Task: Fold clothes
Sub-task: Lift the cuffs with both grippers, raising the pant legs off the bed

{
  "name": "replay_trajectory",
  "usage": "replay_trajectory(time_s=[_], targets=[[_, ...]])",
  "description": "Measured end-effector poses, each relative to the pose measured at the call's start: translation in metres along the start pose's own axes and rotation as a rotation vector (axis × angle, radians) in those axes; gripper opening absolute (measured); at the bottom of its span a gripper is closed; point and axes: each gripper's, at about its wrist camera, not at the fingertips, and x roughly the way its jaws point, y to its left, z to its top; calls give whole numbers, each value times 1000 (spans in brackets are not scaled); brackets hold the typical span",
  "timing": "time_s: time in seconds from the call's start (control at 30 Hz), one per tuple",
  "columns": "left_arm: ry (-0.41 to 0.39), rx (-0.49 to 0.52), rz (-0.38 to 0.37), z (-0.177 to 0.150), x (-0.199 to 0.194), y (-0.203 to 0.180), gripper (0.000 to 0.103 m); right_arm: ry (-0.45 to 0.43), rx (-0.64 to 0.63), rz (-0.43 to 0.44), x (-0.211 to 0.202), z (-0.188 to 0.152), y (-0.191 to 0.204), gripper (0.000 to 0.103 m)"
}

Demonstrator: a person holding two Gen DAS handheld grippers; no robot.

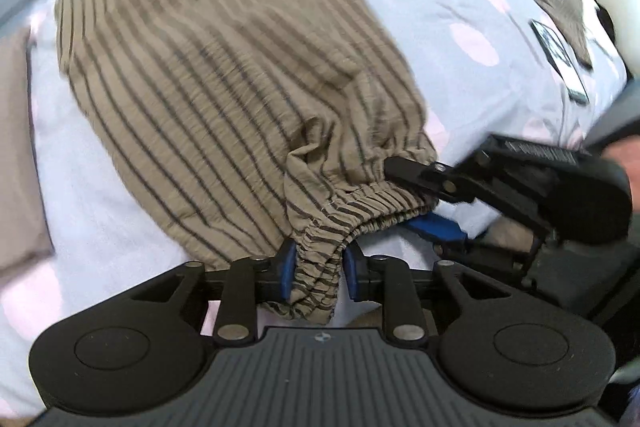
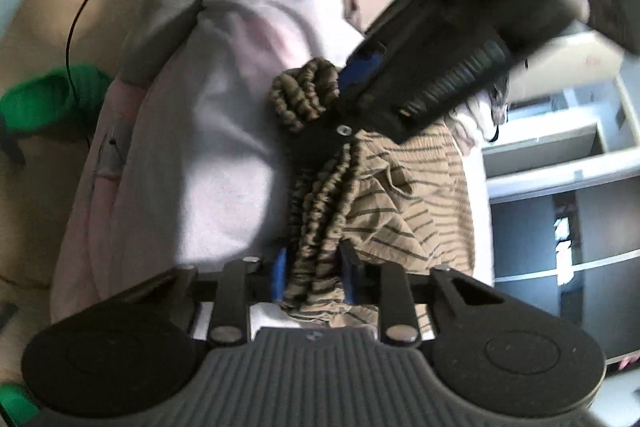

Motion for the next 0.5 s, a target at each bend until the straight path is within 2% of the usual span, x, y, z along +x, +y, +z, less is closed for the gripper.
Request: replay_trajectory(time_s=[0.17, 0.23, 0.4, 0.5], targets=[[-77, 163, 91, -11, -17, -20, 34, -7, 173, 67, -4, -1, -29, 24], [-111, 220, 123, -13, -21, -28, 42, -13, 226, 97, -6, -4, -39, 24], [-162, 369, 225, -23, -29, -45, 48, -33, 403, 178, -4, -12, -64, 23], [-169, 430, 240, -27, -29, -53, 48, -34, 537, 229, 3, -20, -77, 23]])
